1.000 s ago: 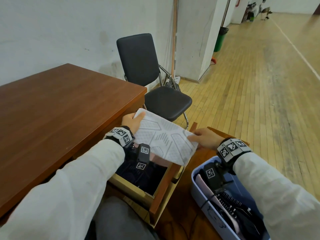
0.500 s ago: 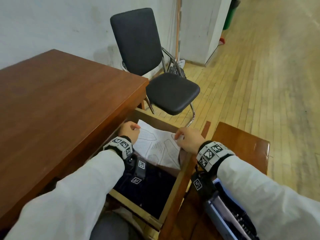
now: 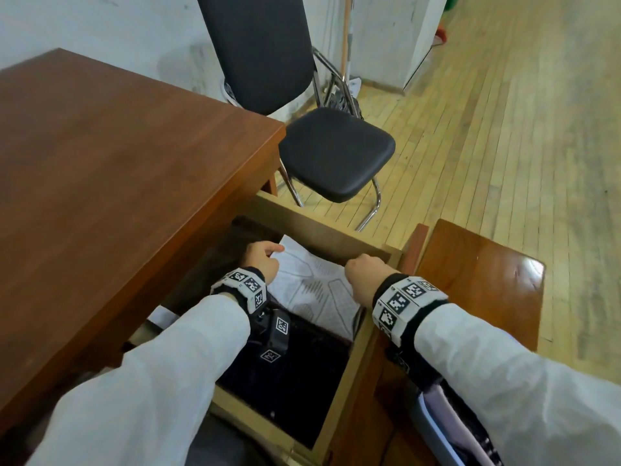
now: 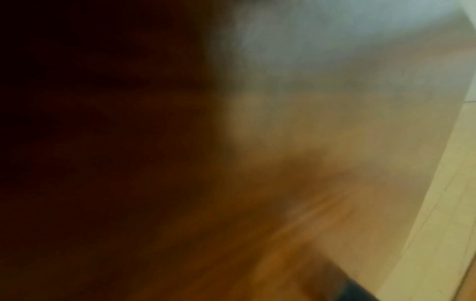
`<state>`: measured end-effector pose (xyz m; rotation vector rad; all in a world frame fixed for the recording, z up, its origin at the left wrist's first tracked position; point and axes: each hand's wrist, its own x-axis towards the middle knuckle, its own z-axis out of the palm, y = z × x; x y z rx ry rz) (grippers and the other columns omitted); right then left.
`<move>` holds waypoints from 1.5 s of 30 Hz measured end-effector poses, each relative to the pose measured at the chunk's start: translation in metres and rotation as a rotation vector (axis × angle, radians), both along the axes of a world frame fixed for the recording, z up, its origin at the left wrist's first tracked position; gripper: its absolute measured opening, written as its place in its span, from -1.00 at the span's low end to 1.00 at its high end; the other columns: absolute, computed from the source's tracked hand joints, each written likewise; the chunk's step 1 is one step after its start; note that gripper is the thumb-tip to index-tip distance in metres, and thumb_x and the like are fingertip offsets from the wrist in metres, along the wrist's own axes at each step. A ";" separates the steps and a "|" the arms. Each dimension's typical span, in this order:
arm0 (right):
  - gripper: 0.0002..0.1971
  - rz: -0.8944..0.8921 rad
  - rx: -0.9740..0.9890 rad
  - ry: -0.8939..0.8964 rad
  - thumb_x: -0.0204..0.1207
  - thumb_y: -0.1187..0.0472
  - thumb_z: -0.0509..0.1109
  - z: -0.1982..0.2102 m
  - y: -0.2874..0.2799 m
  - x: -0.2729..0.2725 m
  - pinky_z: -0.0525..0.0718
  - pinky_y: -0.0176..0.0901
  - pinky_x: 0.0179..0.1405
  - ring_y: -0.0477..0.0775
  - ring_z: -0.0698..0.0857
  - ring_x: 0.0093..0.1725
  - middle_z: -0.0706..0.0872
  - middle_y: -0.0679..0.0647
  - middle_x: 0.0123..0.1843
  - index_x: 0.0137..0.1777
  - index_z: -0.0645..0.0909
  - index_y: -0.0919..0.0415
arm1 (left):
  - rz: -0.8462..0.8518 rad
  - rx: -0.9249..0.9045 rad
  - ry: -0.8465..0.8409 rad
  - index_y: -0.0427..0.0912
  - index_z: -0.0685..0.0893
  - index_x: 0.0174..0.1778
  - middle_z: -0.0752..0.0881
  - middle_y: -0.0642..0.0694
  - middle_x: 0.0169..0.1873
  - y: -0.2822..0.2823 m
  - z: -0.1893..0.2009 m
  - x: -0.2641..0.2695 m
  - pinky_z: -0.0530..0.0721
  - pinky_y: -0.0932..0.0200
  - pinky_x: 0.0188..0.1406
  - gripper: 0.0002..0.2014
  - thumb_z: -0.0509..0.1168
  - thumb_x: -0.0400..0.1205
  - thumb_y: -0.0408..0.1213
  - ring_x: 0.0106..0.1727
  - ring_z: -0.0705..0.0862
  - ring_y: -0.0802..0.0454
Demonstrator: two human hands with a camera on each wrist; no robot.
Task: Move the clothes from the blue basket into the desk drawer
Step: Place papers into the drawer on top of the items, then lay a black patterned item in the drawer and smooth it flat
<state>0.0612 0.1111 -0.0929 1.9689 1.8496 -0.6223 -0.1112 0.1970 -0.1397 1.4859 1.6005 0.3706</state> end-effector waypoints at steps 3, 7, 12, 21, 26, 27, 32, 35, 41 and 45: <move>-0.80 0.021 -0.016 -0.004 0.58 0.39 0.28 -0.005 0.002 0.000 0.65 -0.10 -0.12 0.23 0.71 0.05 0.68 0.22 0.11 0.17 0.60 0.33 | -0.005 -0.017 0.021 -0.24 0.63 0.37 0.53 -0.24 0.45 0.001 -0.004 0.000 0.51 0.07 0.39 -0.50 0.05 0.59 -0.67 0.49 0.49 -0.16; -0.77 -0.001 -0.012 -0.013 0.61 0.36 0.24 -0.008 0.002 0.001 0.64 -0.12 -0.11 0.21 0.71 0.08 0.67 0.22 0.16 0.22 0.60 0.31 | -0.059 -0.068 0.099 -0.17 0.54 0.46 0.40 -0.24 0.52 0.000 -0.006 -0.003 0.60 -0.04 0.28 -0.47 0.04 0.62 -0.62 0.38 0.56 -0.29; -0.78 -0.098 0.147 0.060 0.61 0.32 0.20 -0.003 0.001 0.001 0.71 -0.04 -0.01 0.20 0.69 0.00 0.55 0.20 0.15 0.11 0.66 0.29 | -0.045 -0.023 0.110 -0.11 0.59 0.41 0.46 -0.23 0.48 -0.003 0.001 -0.008 0.66 -0.07 0.17 -0.45 0.04 0.58 -0.64 0.34 0.58 -0.29; -0.78 -0.226 0.473 0.414 0.62 0.22 0.24 0.043 -0.040 0.013 0.57 -0.29 0.00 -0.06 0.63 -0.02 0.66 -0.06 -0.07 0.07 0.73 0.14 | 0.023 0.085 -0.006 -0.17 0.69 0.18 0.68 -0.19 0.26 -0.035 0.053 -0.010 0.57 0.04 0.35 -0.67 0.14 0.63 -0.54 0.34 0.62 -0.16; -0.80 -0.340 0.455 0.393 0.62 0.17 0.28 0.070 -0.083 0.036 0.72 -0.17 -0.03 0.00 0.72 -0.03 0.76 0.05 -0.04 0.03 0.74 0.18 | -0.031 0.165 -0.094 -0.06 0.70 0.02 0.75 -0.20 0.14 -0.075 0.088 0.007 0.66 -0.08 0.29 -0.80 0.21 0.66 -0.39 0.21 0.69 -0.18; -0.79 -0.351 0.421 0.353 0.61 0.14 0.29 0.074 -0.094 0.041 0.75 -0.11 -0.02 0.03 0.74 -0.05 0.78 0.08 -0.06 0.01 0.74 0.20 | -0.052 0.179 -0.106 -0.09 0.71 0.05 0.74 -0.19 0.15 -0.084 0.096 0.011 0.65 -0.06 0.31 -0.81 0.21 0.66 -0.39 0.23 0.68 -0.16; -0.79 -0.383 0.125 0.213 0.59 0.10 0.34 0.085 -0.145 0.059 0.60 -0.32 -0.43 -0.10 0.69 -0.35 0.73 0.02 -0.30 -0.16 0.69 0.20 | -0.118 0.219 -0.107 -0.16 0.70 0.20 0.70 -0.17 0.26 -0.119 0.121 0.030 0.57 -0.06 0.40 -0.76 0.24 0.66 -0.41 0.34 0.62 -0.13; -0.79 -0.395 0.004 0.133 0.53 0.10 0.43 0.073 -0.171 0.065 0.56 -0.33 -0.50 -0.13 0.63 -0.49 0.69 -0.01 -0.43 -0.26 0.67 0.21 | -0.124 0.231 -0.102 -0.16 0.71 0.18 0.70 -0.19 0.25 -0.133 0.133 0.035 0.56 -0.13 0.42 -0.76 0.24 0.66 -0.40 0.34 0.62 -0.17; -0.66 -0.369 -0.154 -0.051 0.59 0.13 0.33 0.055 -0.195 0.058 0.53 -0.26 -0.32 -0.03 0.55 -0.40 0.59 0.03 -0.39 -0.44 0.46 0.13 | -0.143 0.245 -0.083 -0.15 0.70 0.21 0.71 -0.20 0.23 -0.145 0.142 0.034 0.56 -0.13 0.41 -0.75 0.25 0.66 -0.37 0.32 0.64 -0.17; -0.65 -0.282 -0.180 -0.151 0.60 0.13 0.26 0.047 -0.200 0.054 0.52 -0.17 -0.23 0.03 0.51 -0.36 0.53 0.08 -0.33 -0.44 0.37 0.10 | -0.137 0.274 -0.070 -0.12 0.72 0.11 0.75 -0.19 0.16 -0.149 0.138 0.031 0.63 -0.06 0.33 -0.80 0.25 0.65 -0.36 0.23 0.70 -0.15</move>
